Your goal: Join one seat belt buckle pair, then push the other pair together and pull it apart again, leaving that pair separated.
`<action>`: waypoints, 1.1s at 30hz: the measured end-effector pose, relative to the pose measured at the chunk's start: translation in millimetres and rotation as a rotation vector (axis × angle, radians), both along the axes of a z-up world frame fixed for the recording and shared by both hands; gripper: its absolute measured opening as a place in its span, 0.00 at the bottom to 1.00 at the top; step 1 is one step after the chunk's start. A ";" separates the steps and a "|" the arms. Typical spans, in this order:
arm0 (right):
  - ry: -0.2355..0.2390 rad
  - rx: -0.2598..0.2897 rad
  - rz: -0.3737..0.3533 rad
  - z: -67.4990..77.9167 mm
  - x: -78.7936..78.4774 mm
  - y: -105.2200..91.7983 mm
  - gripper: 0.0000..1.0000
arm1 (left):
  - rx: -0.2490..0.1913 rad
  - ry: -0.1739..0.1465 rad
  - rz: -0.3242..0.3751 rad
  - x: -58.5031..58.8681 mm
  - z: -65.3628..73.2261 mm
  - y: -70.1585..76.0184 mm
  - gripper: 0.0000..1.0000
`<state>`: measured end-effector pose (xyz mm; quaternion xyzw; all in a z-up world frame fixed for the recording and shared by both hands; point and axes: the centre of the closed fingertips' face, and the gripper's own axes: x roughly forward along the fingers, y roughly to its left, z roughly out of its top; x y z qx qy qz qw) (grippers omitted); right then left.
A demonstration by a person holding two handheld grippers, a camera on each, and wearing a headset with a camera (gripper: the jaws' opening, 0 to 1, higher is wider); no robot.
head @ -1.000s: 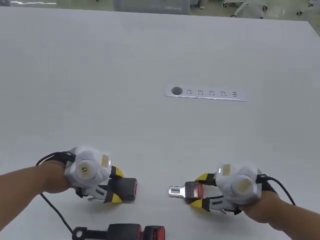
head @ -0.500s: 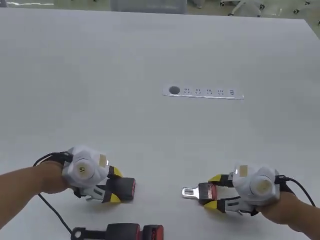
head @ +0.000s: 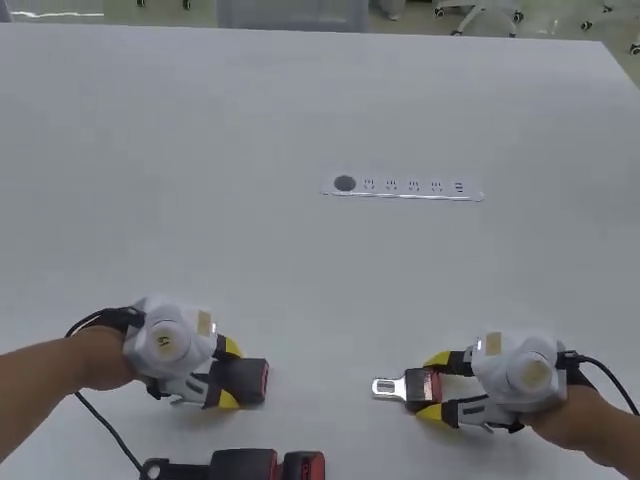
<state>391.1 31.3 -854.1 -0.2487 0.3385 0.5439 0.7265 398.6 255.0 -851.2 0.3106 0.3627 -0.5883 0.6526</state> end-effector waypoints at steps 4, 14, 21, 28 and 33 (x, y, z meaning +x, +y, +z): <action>-0.035 0.093 -0.102 15.5 5.0 8.0 0.52 | 0.015 -0.003 0.075 2.3 3.7 -1.0 0.51; -0.155 0.258 -0.481 59.1 31.3 -5.0 0.89 | -0.277 -0.155 0.506 35.8 65.2 -1.7 0.93; -0.216 0.289 -0.576 82.3 15.8 -13.2 0.94 | -0.407 -0.200 0.810 20.7 99.3 28.2 1.00; -0.255 0.314 -0.591 101.5 -6.2 -16.8 0.94 | -0.401 -0.253 0.865 -15.4 115.6 48.8 1.00; -0.269 0.304 -0.573 104.6 -19.0 -19.4 0.96 | -0.418 -0.277 0.899 -34.5 125.2 60.4 1.00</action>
